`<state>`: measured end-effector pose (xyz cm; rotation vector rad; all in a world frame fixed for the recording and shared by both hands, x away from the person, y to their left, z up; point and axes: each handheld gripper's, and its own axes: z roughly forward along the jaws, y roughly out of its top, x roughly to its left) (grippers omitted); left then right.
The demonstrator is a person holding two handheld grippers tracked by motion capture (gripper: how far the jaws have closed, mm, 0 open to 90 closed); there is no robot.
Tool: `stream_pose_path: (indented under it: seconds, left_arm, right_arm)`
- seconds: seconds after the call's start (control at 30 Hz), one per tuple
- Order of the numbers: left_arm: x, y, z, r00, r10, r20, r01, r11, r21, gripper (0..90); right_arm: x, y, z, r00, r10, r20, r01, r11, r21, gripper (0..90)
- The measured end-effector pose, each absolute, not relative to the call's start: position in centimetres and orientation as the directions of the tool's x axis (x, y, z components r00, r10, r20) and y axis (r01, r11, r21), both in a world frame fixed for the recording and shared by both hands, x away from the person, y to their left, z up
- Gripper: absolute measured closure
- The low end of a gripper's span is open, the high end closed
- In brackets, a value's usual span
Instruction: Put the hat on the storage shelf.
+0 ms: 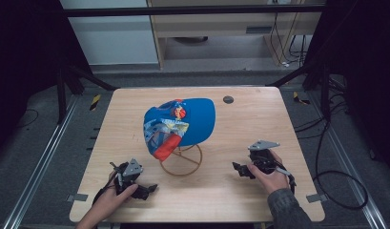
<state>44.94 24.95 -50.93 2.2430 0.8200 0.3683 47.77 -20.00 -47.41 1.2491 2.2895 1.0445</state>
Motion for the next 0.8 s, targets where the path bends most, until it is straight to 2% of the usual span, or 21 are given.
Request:
stream_pose_path:
  seconds: [0.33,0.53,0.8]
  left_arm:
    - [44.9,25.0,-50.9,0.758,0.652,0.022,0.450,-0.547,0.706,0.0]
    - [44.9,24.9,-50.9,0.758,0.652,0.022,0.450,-0.547,0.706,0.0]
    - [44.9,24.9,-50.9,0.758,0.652,0.022,0.450,-0.547,0.706,0.0]
  right_arm:
    - [47.9,-19.2,-49.2,-0.542,0.838,0.061,0.606,0.340,0.719,10.2]
    - [48.0,-18.7,-50.5,-0.521,0.854,0.018,0.618,0.363,0.698,8.3]
    - [47.6,-18.3,-51.2,-0.498,0.867,-0.006,0.592,0.344,0.729,4.4]
